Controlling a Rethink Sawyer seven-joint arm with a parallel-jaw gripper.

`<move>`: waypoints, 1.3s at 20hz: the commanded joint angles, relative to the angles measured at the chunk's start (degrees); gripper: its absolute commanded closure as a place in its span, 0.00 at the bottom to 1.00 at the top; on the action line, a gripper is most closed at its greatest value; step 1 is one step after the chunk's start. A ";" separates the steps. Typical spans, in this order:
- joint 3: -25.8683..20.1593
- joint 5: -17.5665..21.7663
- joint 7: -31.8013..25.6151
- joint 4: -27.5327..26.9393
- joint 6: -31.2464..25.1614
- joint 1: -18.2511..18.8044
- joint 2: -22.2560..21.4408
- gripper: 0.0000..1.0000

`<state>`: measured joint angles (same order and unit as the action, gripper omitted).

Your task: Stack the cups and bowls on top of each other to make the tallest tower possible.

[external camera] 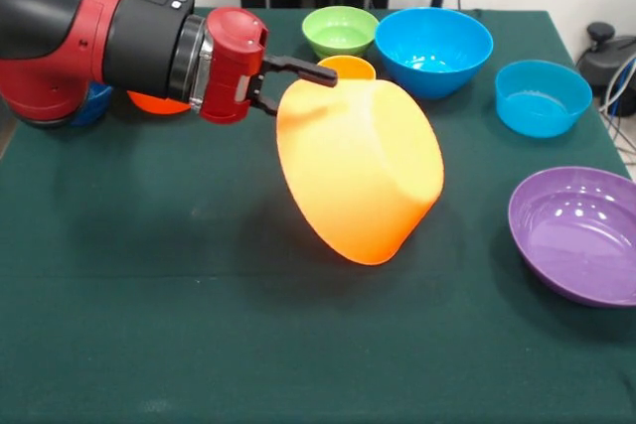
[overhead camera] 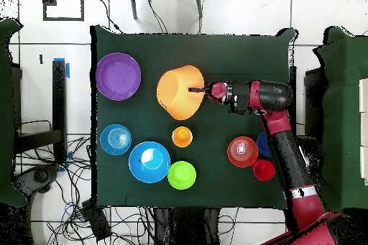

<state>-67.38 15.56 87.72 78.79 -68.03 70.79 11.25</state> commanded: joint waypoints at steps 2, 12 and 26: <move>4.95 0.03 -13.48 -6.66 -5.53 -0.82 -1.25 0.00; 5.47 2.99 -15.90 -6.69 -1.46 -0.56 -1.31 0.00; 8.23 15.91 -25.59 -13.59 8.74 -3.11 -0.25 0.00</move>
<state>-66.64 21.22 85.02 72.32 -66.96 70.53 10.56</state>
